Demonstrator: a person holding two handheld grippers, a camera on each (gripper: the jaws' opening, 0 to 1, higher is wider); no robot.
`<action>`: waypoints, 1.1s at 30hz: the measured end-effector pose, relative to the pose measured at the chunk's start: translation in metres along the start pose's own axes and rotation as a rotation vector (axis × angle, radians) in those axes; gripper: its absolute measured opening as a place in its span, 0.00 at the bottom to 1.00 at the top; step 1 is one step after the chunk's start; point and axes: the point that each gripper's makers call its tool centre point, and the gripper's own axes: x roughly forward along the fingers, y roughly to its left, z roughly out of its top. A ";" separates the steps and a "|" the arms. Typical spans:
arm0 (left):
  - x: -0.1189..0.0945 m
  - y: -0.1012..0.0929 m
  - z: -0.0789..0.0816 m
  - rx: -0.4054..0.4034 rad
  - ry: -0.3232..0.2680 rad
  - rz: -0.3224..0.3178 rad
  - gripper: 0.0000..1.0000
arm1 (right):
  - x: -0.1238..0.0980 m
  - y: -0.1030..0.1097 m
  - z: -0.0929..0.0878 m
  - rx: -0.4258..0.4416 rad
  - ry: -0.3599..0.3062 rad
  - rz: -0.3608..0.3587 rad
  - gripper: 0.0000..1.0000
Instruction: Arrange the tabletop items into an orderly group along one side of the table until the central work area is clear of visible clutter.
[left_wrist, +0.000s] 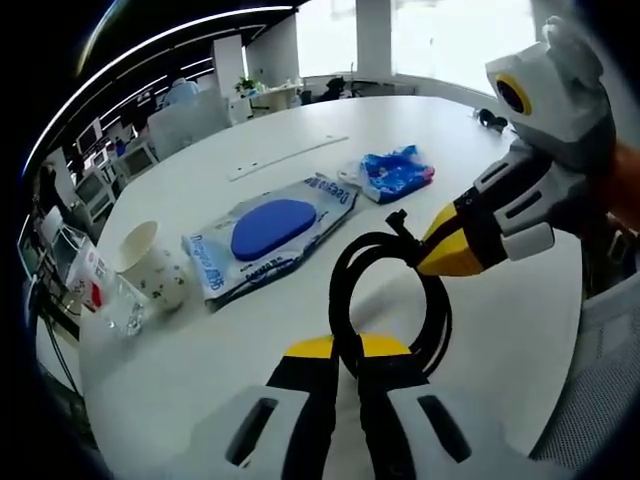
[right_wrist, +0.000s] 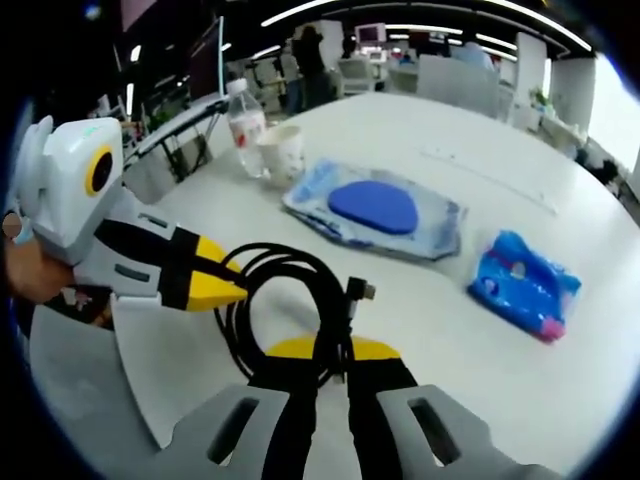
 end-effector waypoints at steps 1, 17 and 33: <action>0.000 0.000 0.000 0.001 -0.001 -0.001 0.05 | 0.001 -0.001 0.001 -0.001 -0.001 -0.001 0.06; 0.018 0.000 0.006 -0.014 0.013 -0.021 0.06 | 0.008 -0.017 0.001 -0.011 0.018 -0.017 0.06; 0.036 0.000 0.000 -0.027 0.048 -0.036 0.10 | 0.023 -0.027 -0.006 -0.048 0.047 -0.027 0.06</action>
